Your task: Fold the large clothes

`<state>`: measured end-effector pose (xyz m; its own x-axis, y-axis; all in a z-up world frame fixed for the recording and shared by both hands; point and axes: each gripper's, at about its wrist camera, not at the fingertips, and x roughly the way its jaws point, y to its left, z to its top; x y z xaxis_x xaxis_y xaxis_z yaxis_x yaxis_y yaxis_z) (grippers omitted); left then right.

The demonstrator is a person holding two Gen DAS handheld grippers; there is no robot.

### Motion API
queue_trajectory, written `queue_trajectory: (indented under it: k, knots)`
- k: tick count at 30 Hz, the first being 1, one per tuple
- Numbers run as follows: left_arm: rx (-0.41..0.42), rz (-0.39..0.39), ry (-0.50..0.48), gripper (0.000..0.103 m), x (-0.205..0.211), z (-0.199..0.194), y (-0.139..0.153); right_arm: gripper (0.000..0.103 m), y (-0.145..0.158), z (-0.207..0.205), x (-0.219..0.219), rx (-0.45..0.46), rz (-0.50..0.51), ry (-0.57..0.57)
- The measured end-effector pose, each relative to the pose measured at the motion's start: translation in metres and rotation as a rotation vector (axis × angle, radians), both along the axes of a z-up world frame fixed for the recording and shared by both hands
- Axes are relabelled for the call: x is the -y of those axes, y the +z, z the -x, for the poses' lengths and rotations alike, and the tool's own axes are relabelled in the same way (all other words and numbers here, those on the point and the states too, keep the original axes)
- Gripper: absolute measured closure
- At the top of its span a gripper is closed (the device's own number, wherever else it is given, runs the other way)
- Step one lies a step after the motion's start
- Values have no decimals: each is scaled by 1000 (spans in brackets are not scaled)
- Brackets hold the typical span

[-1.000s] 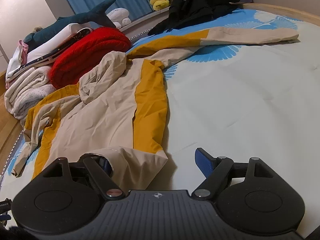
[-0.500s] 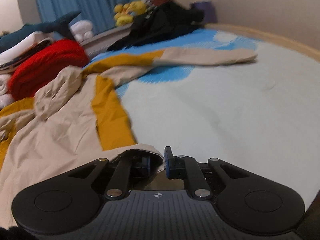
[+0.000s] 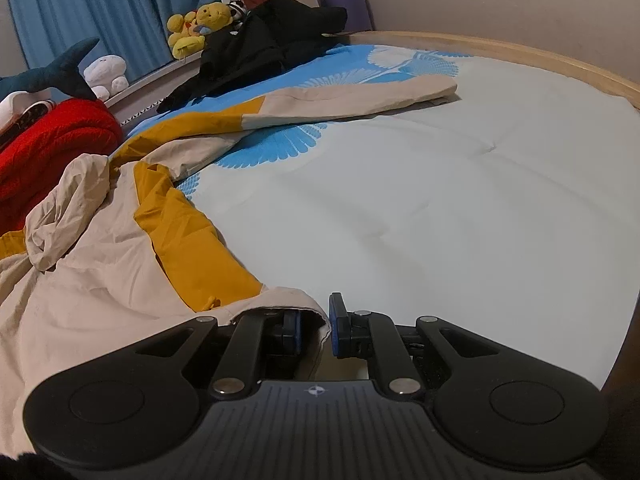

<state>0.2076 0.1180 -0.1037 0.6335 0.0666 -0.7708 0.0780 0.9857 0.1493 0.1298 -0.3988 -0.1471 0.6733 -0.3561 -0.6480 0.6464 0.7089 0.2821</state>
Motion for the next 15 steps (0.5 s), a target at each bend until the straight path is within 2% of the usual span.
queue_trajectory:
  k: [1,2,3,4,5,6,7,8,10,13,15]
  knots:
    - [16,16,-6,20,1,-4,1,88,0,-1,0,0,-2,4]
    - [20,23,-18,54,4,-8,2,87,-1,-3,0,0,-4,10]
    - [20,35,-34,79,6,-11,2,85,-3,-5,-1,-5,-15,29]
    - [29,39,-28,101,8,-13,4,69,-6,-8,-2,-16,-29,58]
    - [64,36,2,101,6,-12,10,62,-10,-12,-3,-35,-43,88]
    - [99,44,25,101,3,-10,19,70,-14,-16,-5,-60,-53,128]
    - [137,70,52,101,-5,-7,31,99,-14,-17,-6,-75,-52,169]
    - [163,111,89,101,-17,-3,43,101,-10,-16,-5,-78,-33,189]
    - [176,179,127,102,-43,9,62,101,16,0,1,-3,17,236]
    - [133,115,74,101,-51,30,67,101,56,27,9,5,68,331]
    - [74,62,37,101,-45,38,58,101,66,40,8,-30,125,381]
